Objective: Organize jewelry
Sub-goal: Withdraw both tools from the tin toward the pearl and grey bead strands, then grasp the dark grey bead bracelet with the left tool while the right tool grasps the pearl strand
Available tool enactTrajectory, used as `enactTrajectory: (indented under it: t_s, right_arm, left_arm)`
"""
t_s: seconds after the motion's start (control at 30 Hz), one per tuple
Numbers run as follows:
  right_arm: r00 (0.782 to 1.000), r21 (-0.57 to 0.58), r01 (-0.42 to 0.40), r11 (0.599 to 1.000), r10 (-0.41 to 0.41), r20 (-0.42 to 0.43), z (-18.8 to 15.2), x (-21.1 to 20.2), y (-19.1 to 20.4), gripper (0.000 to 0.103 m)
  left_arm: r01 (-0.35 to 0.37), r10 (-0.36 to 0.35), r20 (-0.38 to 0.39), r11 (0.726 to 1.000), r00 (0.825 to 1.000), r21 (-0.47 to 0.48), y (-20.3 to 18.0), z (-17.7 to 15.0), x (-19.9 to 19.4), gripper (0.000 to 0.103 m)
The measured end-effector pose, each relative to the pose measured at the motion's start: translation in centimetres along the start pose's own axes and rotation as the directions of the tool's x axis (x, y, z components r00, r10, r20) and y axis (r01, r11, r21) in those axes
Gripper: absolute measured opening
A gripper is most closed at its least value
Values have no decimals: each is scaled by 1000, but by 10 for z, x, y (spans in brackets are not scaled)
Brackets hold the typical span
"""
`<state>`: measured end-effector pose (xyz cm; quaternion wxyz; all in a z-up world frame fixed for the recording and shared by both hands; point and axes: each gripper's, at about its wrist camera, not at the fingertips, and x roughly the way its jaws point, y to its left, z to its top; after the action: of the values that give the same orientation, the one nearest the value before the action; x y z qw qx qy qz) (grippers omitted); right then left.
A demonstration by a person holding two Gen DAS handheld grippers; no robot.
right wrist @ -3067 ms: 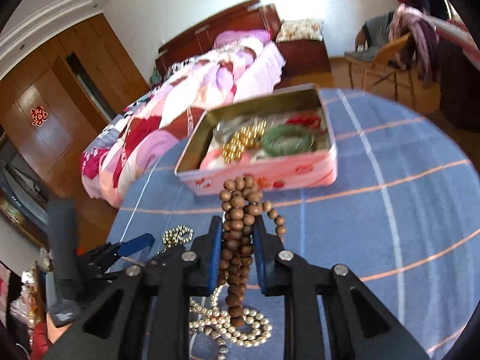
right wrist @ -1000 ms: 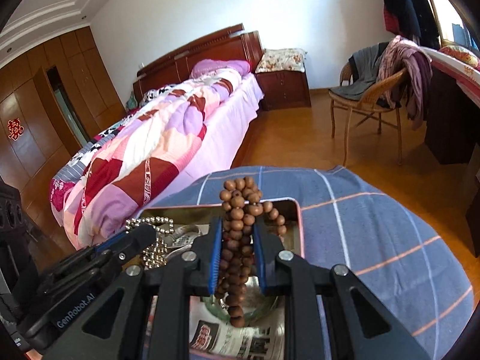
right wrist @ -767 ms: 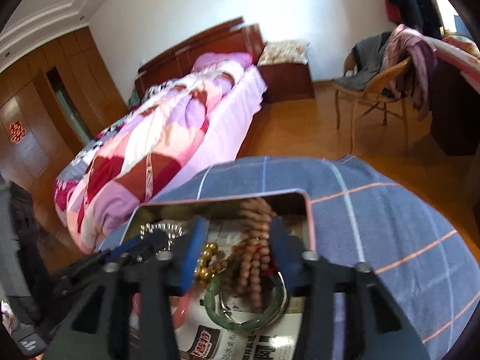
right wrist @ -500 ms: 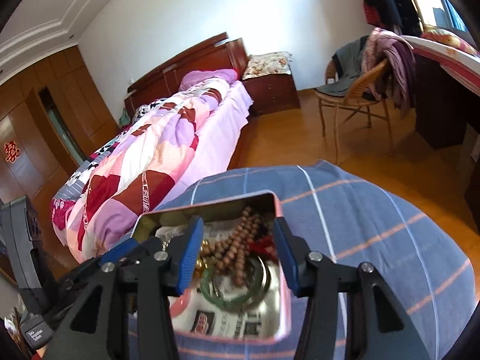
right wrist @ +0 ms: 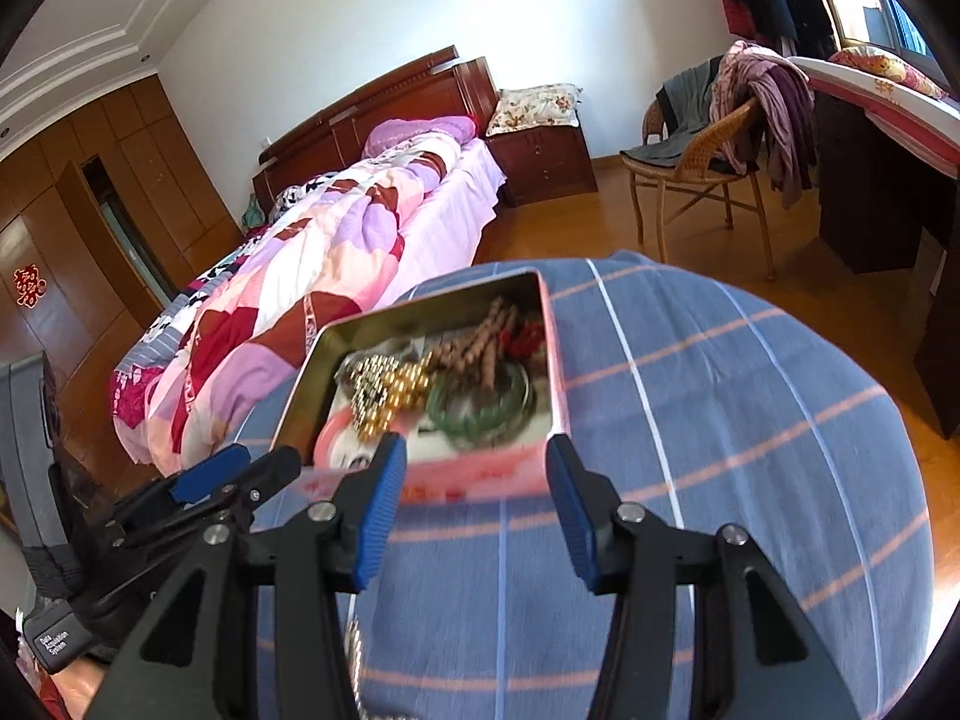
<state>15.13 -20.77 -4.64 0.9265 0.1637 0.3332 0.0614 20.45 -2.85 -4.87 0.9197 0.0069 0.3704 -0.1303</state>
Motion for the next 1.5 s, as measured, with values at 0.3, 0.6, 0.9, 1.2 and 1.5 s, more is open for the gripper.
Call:
enactTrajectory:
  t_s: [0.3,0.6,0.9,1.2,1.5]
  right_arm:
    - [1000,-38,-6,999,5,-23,-35,-23,6,53]
    - [997,-55,-6,998,2,-78,-68,-31,1,53]
    - [996,-21,-16,1000,15,-88,-81,-42,-8,53]
    - [994,-95,13,995,-24,-110,-95,-56,-2,53]
    - [991,-103,28,994,-41,-130,-107,-69,-6,53]
  left_arm:
    - [-25,25,-6,1000,1000,-6,3,-34,-25,54]
    - [-17,16,-57,1000,998,-17,11,-73,-37,54]
    - [182,-176,-167,983,970,23,-6,-123,-47,55]
    - [164,-131,-198,973,971,161,-42,-130,-39,70]
    - [250,-213,-218,955,952,161,-45,-136,-47,70]
